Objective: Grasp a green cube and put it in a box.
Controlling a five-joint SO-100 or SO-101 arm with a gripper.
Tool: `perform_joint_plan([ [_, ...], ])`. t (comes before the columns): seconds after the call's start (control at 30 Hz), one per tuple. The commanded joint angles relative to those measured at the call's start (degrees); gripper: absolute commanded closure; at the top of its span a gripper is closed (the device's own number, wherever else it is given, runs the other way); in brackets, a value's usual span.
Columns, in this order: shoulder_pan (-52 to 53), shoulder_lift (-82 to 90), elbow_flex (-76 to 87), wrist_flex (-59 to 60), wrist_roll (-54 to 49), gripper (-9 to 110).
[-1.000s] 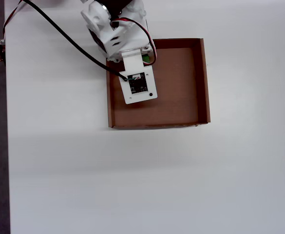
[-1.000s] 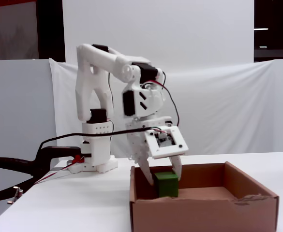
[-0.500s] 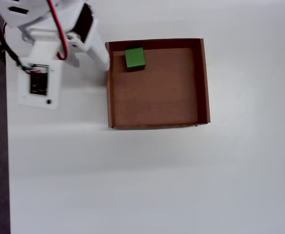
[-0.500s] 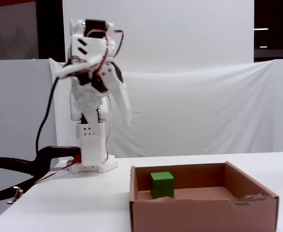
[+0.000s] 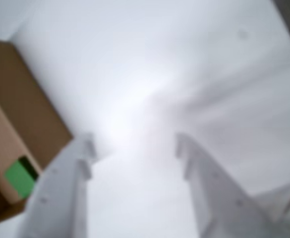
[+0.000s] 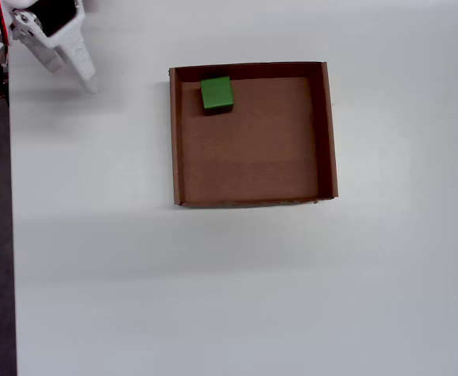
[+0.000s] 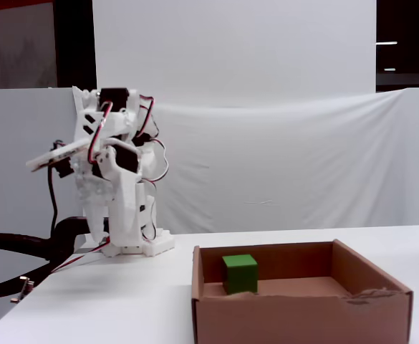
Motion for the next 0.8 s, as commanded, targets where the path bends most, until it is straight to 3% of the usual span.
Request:
perform_joint_plan([
  [0.0, 1.7, 5.8, 3.4, 0.8, -0.3, 81],
  [0.3, 3.7, 16.9, 14.4, 2.7, 0.2, 81],
  [0.77, 3.9, 17.0, 14.5, 8.3, 0.4, 81],
])
